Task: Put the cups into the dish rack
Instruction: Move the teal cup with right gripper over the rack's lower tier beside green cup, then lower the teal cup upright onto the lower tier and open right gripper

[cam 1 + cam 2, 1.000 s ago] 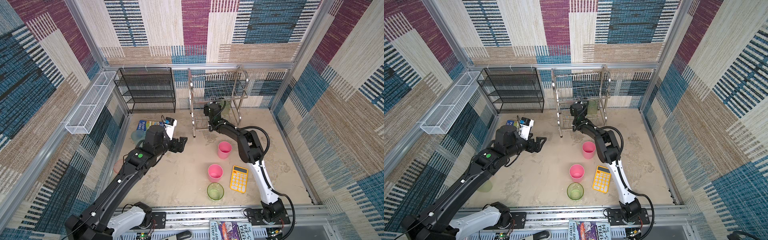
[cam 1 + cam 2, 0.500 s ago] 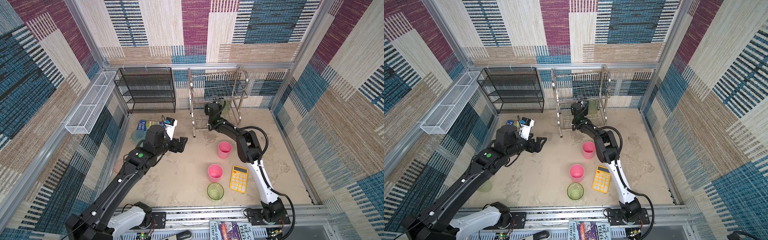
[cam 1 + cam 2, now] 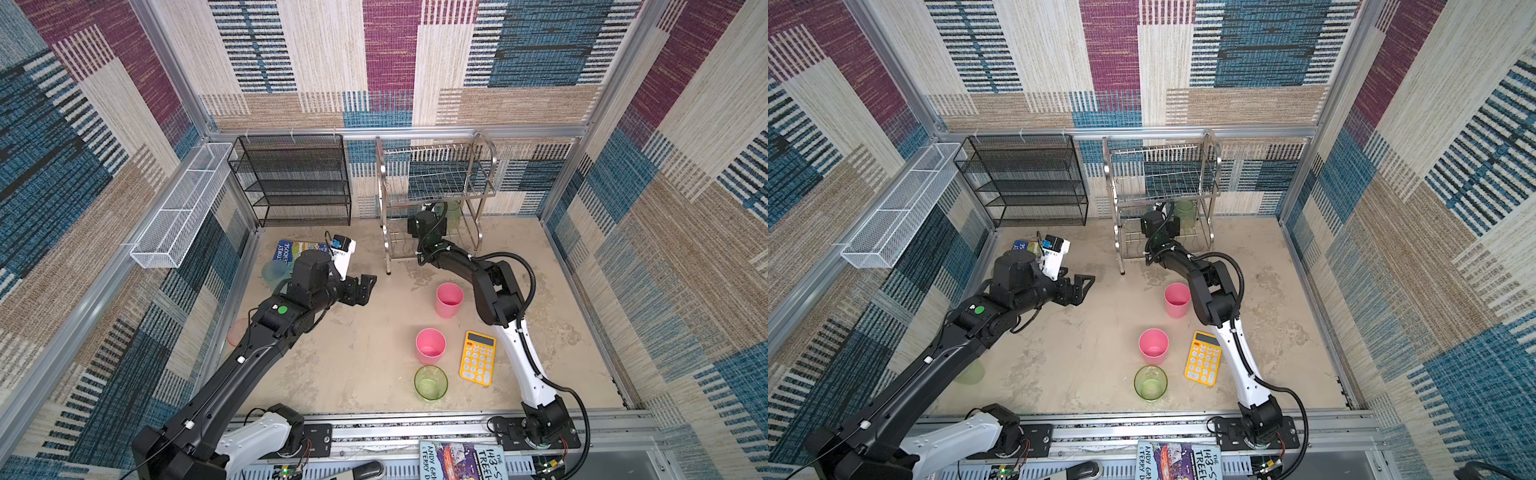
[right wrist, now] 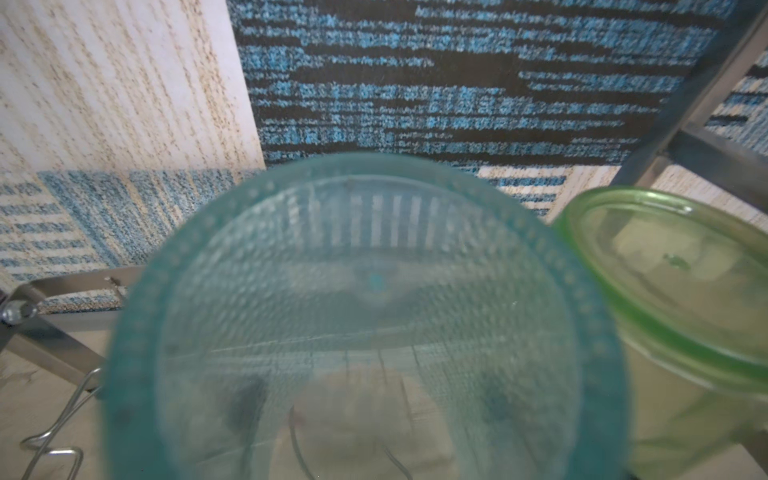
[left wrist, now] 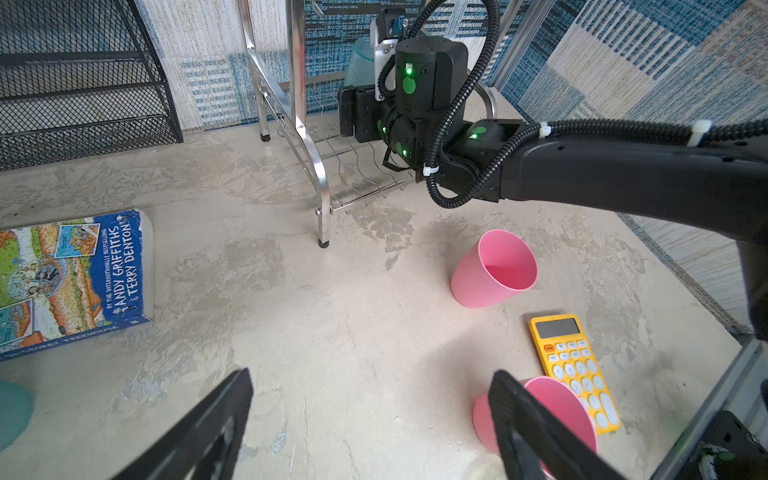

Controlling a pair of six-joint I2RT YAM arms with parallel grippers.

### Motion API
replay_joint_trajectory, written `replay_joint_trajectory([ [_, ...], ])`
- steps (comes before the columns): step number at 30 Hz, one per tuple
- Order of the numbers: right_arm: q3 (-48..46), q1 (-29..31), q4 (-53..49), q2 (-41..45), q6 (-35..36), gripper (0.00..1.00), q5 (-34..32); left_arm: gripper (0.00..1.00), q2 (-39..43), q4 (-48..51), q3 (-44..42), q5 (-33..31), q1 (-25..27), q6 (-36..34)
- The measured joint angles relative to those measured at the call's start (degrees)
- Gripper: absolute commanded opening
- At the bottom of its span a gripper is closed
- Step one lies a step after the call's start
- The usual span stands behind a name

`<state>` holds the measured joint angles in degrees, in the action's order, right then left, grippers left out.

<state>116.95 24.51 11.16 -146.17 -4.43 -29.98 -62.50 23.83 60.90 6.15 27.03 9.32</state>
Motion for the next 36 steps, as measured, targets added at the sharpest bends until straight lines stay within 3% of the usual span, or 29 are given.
replay_joint_trajectory([
  [13, -8.8, 0.4, 3.9, 4.7, 0.9, 0.96, 1.9, 0.93, -0.3, 0.0, 0.0, 0.0, 0.0, 0.0],
  [36, -38.3, 2.6, 17.2, 22.0, 1.7, 0.92, 9.9, 0.89, -1.0, 0.0, -0.1, -0.2, -0.1, 0.1],
])
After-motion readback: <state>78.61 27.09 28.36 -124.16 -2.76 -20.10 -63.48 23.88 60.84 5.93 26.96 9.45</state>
